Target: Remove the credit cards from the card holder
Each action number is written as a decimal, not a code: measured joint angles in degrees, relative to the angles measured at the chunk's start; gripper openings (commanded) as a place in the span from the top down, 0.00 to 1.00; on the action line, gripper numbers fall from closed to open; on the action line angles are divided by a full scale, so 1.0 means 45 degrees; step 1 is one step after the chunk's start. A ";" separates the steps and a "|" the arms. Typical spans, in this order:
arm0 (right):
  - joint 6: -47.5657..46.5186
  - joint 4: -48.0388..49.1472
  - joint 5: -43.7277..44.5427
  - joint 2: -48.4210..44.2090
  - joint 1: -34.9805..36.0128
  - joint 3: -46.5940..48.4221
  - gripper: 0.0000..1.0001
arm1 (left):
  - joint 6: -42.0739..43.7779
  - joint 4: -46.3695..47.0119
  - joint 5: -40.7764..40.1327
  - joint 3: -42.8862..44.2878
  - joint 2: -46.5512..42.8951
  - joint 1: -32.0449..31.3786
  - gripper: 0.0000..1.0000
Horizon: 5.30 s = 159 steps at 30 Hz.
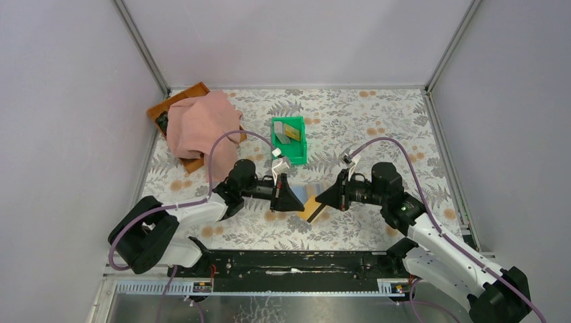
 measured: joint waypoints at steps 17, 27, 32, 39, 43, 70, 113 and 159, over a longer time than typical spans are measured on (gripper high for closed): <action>0.0262 0.0695 -0.1564 0.0996 0.0087 0.0000 1.00 | 0.0559 -0.0131 -0.0486 -0.0005 -0.1307 0.0296 0.56; 0.0296 0.0719 -0.2317 0.1749 0.0908 0.0000 1.00 | 0.0452 0.0112 0.0228 -0.0005 -0.0452 0.0301 0.57; 0.0291 0.0714 -0.2312 0.1758 0.1001 0.0000 1.00 | -0.0015 0.0860 0.0753 -0.0015 -0.0078 0.0301 0.56; 0.0214 0.0665 -0.2302 0.1773 0.1049 0.0024 1.00 | -0.1481 0.3230 0.1438 -0.0364 0.0413 0.0296 0.55; 0.0199 0.0612 -0.2278 0.1768 0.1049 0.0024 1.00 | -0.2414 0.4750 0.1763 -0.0398 0.0947 0.0262 0.55; 0.0039 0.0136 -0.1617 0.1214 0.1117 0.0053 0.45 | -0.5829 1.0103 0.1739 -0.0840 0.3628 -0.0044 1.00; 0.1559 0.2589 0.0219 -0.1151 0.1122 -0.1598 1.00 | -0.6596 1.0768 -0.2652 -0.0534 0.1486 0.0476 0.71; 0.0772 -0.0287 0.5241 -0.3041 0.1132 -0.1171 0.43 | -0.5659 0.9267 -0.4561 -0.0835 0.1695 0.0962 1.00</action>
